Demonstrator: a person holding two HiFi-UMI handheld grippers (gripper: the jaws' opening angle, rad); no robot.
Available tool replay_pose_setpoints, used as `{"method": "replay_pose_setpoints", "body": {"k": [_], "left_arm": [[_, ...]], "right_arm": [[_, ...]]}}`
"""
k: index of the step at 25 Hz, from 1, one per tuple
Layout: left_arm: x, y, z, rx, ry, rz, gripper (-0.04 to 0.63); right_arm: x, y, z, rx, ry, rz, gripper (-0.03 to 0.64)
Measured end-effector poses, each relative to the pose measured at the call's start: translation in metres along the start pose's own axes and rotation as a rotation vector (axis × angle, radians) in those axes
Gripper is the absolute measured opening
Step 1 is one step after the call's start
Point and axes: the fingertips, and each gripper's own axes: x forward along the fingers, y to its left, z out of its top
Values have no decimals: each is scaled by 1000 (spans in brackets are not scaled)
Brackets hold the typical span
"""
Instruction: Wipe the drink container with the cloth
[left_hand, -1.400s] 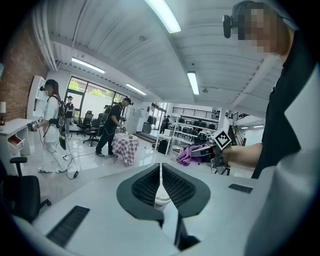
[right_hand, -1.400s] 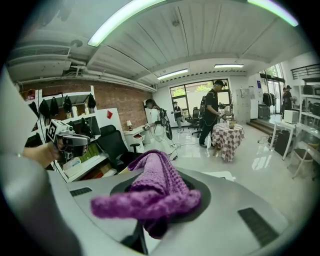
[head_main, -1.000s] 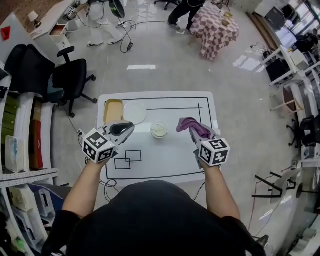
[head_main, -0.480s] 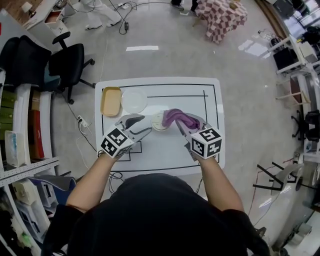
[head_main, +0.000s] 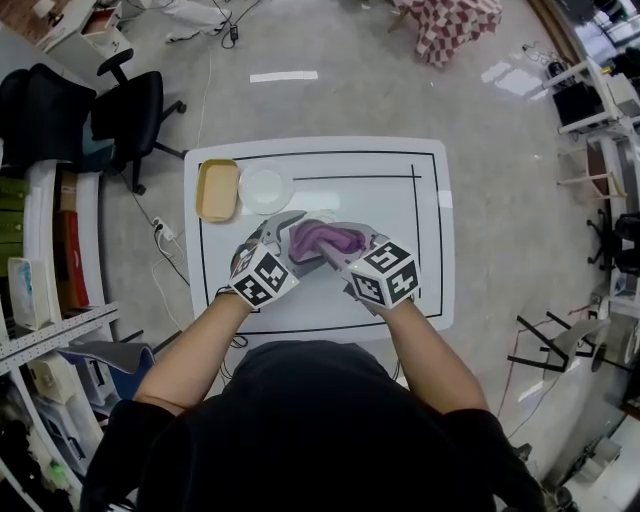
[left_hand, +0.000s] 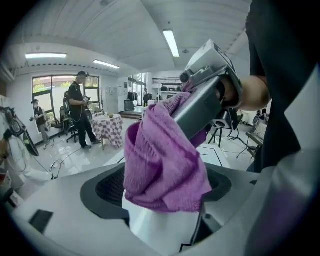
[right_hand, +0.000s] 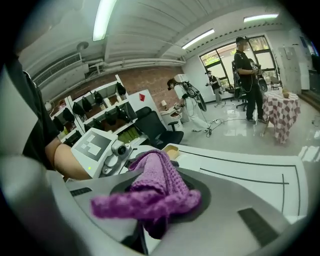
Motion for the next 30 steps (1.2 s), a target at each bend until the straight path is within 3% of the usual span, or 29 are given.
{"method": "replay_pose_setpoints", "body": {"k": [7,14,20,30], "left_arm": [[21,-2,-7,126,76,2,405],[22,-3,-9,118,83,-1,403],[21,-4,-8,117,86,-2,403],[21,-4,-10,110,99,4,405]], "right_arm": [[14,1,-17,-44,66,5,77],[-8,-23,-28,-80,81,-90,77],[-44,-60,-44,-16,77,-197,77],[-45,-60,-51,42,41,-205,77]]}}
